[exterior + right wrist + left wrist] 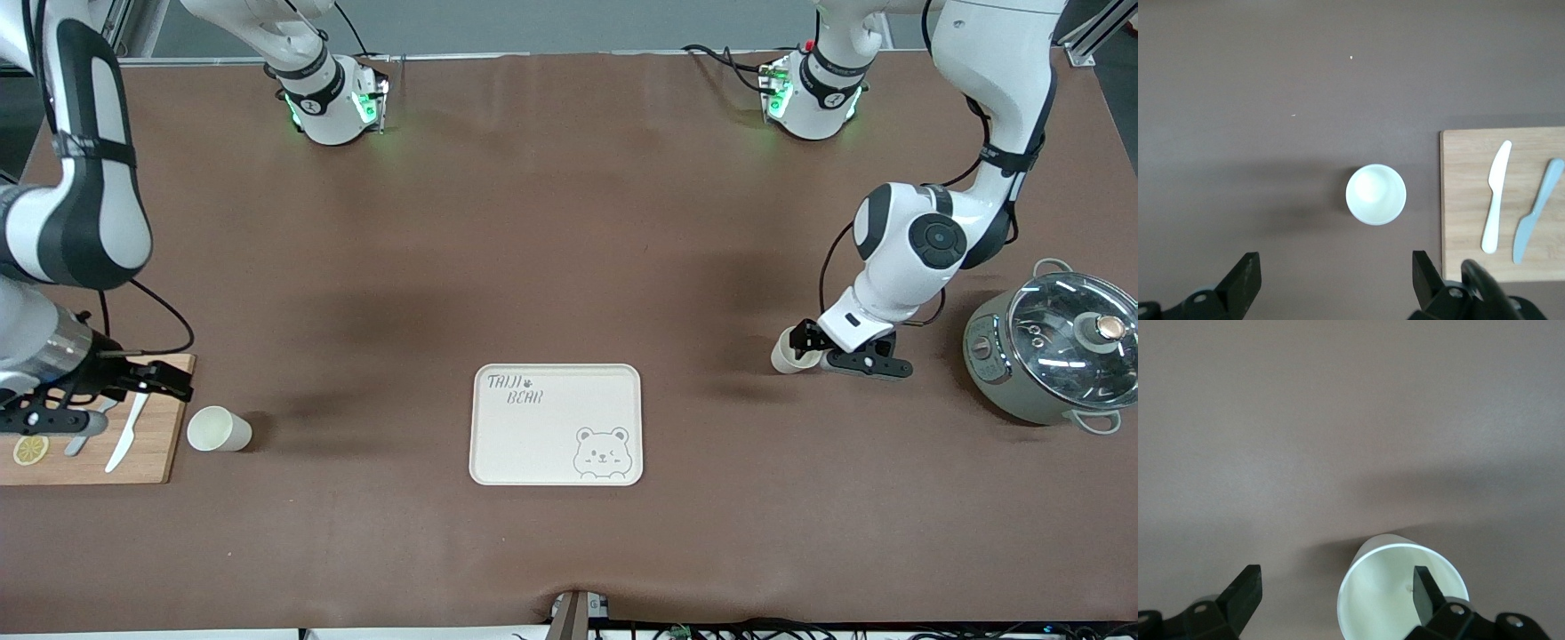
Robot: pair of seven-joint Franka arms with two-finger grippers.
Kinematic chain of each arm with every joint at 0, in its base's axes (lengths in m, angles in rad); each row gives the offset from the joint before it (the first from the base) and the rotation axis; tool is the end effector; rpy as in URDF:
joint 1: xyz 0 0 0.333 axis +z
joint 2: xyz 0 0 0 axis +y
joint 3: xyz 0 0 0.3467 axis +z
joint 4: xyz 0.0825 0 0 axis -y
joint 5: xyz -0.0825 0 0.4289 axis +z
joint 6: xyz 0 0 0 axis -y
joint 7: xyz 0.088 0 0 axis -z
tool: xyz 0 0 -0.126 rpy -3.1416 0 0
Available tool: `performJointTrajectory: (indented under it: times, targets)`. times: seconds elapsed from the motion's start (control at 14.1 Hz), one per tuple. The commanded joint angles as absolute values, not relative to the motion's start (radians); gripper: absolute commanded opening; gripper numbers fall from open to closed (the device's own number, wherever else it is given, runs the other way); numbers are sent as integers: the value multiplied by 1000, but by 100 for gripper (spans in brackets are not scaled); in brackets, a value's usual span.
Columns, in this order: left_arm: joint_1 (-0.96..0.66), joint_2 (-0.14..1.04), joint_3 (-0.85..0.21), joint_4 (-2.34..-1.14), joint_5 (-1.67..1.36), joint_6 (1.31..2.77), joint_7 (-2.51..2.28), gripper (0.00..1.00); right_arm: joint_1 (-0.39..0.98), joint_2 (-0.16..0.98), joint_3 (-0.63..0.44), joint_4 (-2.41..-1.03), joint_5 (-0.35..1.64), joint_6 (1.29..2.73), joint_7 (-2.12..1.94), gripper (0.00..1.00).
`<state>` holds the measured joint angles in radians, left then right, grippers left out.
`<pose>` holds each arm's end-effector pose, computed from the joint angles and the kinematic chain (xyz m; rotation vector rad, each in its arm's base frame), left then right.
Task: Place white IKEA cup upright on tray with both arms
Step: 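Grasp the cup with the left gripper while the right gripper reaches the other cup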
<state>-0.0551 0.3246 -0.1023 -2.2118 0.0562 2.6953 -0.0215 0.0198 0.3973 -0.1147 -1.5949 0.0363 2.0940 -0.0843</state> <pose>0.5998 -0.0971 0.2201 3.1013 -0.2747 0.2500 0.7333 -0.0576 0.4058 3.1166 -0.0248 0.1608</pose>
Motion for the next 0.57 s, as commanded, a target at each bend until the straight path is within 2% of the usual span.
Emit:
performJointTrajectory:
  times: [0.0, 0.43, 0.5]
  targets:
    - [-37, 310, -110, -2249, 80, 2743, -18, 100, 14, 463, -107, -1580, 49, 2158, -75, 100]
    - [-37, 383, -110, -2260, 81, 2821, -8, 100, 18, 604, -106, -1577, 49, 2321, -75, 100]
    - [-40, 387, -110, -2264, 78, 2824, -40, 31, 17, 627, -106, -1577, 49, 2342, -75, 100]
